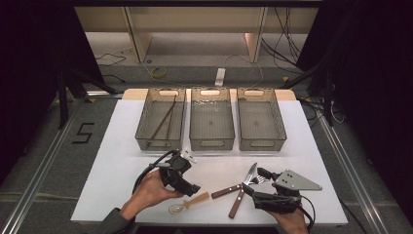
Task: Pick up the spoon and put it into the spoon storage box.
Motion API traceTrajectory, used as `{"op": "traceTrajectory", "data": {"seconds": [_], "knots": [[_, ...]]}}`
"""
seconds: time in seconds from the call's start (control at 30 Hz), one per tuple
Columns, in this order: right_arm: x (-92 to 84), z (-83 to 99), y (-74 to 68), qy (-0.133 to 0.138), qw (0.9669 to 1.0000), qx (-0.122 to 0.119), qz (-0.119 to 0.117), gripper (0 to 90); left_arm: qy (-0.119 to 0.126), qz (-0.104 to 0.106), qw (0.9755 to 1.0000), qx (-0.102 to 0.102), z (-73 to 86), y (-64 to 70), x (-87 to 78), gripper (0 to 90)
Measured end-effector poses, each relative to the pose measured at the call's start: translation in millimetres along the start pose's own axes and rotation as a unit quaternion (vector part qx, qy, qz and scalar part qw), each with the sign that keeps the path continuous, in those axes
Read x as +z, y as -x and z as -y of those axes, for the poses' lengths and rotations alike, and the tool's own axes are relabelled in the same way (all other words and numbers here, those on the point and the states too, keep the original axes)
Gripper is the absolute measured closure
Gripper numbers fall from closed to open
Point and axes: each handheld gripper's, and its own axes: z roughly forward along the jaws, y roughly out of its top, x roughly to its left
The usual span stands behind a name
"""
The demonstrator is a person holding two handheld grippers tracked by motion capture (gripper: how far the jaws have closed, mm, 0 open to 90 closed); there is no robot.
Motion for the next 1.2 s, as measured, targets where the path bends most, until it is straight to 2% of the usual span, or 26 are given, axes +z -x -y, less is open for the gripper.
{"op": "traceTrajectory", "data": {"seconds": [0.3,0.67,0.83,1.2], "knots": [[0.6,-0.9,-2.5,-0.002,1.0000,-0.005,0.001,26.0,-0.030,0.014,0.9990,0.030,3.8,14.0,10.2,27.7],[2.4,-1.6,-3.6,-0.001,1.0000,-0.006,-0.003,25.9,-0.052,0.037,0.9961,0.062,8.7,23.1,18.2,50.0],[3.2,-1.9,-3.6,-0.002,1.0000,-0.008,-0.004,26.0,-0.063,0.038,0.9948,0.071,10.8,28.6,24.0,58.2],[2.6,-1.8,-4.0,-0.001,1.0000,-0.008,-0.004,26.0,-0.077,0.029,0.9925,0.090,12.3,33.4,31.5,65.6]]}}
